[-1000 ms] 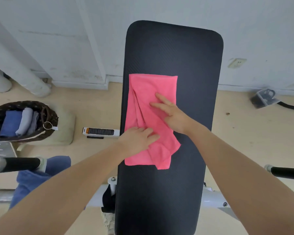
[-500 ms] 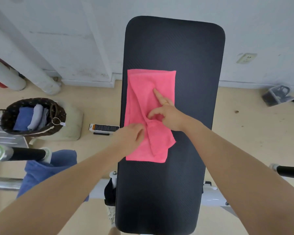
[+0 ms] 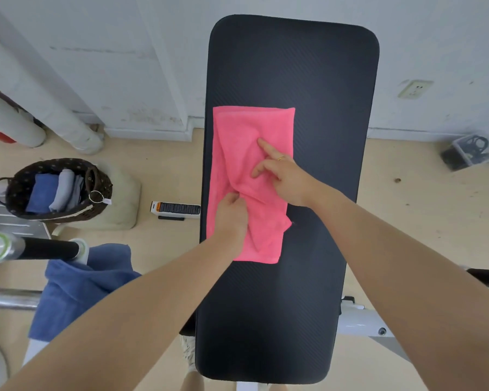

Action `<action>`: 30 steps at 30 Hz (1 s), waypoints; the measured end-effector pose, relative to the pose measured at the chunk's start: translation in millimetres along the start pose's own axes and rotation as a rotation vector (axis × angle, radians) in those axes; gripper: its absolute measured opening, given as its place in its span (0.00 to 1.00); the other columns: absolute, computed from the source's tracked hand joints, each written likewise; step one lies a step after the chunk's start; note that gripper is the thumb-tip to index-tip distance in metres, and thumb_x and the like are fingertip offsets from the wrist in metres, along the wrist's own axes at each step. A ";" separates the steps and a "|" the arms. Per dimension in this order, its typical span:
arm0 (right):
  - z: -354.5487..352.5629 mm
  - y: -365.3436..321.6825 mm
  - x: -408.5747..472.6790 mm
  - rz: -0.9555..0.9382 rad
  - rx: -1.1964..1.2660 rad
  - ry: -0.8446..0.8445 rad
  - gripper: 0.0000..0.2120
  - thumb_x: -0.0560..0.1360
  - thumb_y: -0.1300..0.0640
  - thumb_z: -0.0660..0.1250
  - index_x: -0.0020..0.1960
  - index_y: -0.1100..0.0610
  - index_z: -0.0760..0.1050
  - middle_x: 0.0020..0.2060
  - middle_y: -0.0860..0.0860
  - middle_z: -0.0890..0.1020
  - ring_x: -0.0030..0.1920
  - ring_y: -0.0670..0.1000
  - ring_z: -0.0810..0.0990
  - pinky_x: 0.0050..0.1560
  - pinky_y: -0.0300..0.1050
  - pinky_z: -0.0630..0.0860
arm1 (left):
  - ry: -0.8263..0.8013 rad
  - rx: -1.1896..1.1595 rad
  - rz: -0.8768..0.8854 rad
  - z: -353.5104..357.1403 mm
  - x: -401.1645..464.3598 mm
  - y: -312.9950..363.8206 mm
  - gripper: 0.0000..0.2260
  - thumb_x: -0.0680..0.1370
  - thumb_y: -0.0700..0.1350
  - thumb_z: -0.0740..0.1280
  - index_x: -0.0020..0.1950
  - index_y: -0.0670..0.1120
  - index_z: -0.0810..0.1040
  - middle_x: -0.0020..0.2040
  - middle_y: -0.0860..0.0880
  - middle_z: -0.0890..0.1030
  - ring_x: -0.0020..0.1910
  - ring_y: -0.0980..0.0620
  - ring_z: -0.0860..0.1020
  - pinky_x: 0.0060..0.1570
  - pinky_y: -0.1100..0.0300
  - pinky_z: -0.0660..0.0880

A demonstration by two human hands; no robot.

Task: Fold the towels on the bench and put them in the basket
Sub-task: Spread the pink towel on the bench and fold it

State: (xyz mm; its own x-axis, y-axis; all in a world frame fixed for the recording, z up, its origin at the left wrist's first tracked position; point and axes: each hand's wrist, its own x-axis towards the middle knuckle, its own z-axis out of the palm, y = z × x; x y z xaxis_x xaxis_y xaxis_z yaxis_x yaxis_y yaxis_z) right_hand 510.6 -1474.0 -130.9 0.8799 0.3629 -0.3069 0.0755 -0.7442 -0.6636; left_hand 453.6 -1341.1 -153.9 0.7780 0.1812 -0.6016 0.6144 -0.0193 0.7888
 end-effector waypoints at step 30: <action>39.2 -2.6 -49.6 0.063 -0.080 0.403 0.21 0.77 0.62 0.59 0.70 0.54 0.67 0.64 0.54 0.67 0.51 0.55 0.76 0.42 0.45 0.73 | 0.049 0.406 0.535 -18.7 31.1 33.2 0.33 0.68 0.47 0.74 0.67 0.40 0.64 0.60 0.41 0.73 0.58 0.44 0.74 0.57 0.50 0.72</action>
State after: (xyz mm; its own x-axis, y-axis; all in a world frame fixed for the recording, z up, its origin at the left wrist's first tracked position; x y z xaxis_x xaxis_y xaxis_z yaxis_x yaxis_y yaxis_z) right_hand 448.3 -1468.0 -140.7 0.9960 0.0779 -0.0430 0.0374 -0.8049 -0.5922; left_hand 495.7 -1317.7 -144.0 0.9879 0.0884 -0.1273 0.1543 -0.4849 0.8609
